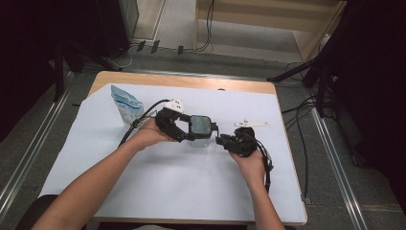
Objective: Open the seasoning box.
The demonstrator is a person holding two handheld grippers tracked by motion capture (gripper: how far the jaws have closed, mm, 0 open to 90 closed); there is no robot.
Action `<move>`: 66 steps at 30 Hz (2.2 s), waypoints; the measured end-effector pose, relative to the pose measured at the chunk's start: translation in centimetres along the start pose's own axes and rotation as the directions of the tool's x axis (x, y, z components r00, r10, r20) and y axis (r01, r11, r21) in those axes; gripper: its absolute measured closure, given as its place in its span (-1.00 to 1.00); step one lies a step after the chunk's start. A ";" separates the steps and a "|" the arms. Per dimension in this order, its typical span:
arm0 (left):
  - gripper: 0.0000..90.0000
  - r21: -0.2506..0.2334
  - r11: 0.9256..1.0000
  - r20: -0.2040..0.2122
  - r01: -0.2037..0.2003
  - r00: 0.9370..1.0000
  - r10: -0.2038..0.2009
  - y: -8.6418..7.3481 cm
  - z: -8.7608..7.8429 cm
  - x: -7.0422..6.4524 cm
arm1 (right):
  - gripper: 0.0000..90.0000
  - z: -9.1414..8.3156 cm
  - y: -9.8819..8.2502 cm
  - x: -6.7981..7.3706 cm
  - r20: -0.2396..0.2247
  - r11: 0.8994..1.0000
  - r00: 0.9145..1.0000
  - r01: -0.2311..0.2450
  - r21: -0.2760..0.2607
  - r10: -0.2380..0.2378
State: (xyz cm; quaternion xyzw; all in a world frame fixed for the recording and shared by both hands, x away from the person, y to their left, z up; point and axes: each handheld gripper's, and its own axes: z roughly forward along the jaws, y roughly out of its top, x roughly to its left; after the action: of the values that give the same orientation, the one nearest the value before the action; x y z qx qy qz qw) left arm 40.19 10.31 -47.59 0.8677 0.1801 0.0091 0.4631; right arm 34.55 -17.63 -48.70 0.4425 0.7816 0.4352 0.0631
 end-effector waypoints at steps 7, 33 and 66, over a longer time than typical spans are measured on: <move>-0.57 -0.001 1.000 0.004 -0.003 1.000 0.003 0.1 -0.6 0.0 | 0.58 0.1 0.0 0.0 -0.002 1.000 1.000 0.004 0.003 -0.004; 0.40 0.000 0.997 0.005 0.079 0.997 -0.079 1.2 -2.2 0.0 | 0.65 0.1 0.2 0.1 -0.007 1.000 1.000 0.000 -0.003 0.000; 0.87 0.031 0.994 0.017 0.110 0.994 -0.110 4.2 -1.8 -1.1 | 1.00 1.1 1.4 -1.9 0.066 1.000 0.998 -0.001 -0.002 0.001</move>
State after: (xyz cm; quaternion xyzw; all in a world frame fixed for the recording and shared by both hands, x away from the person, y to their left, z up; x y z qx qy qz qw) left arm 40.07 9.24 -43.00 0.8634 0.2234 -0.0271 0.4516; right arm 37.15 -18.05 -48.92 0.4569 0.7785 0.4211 0.0891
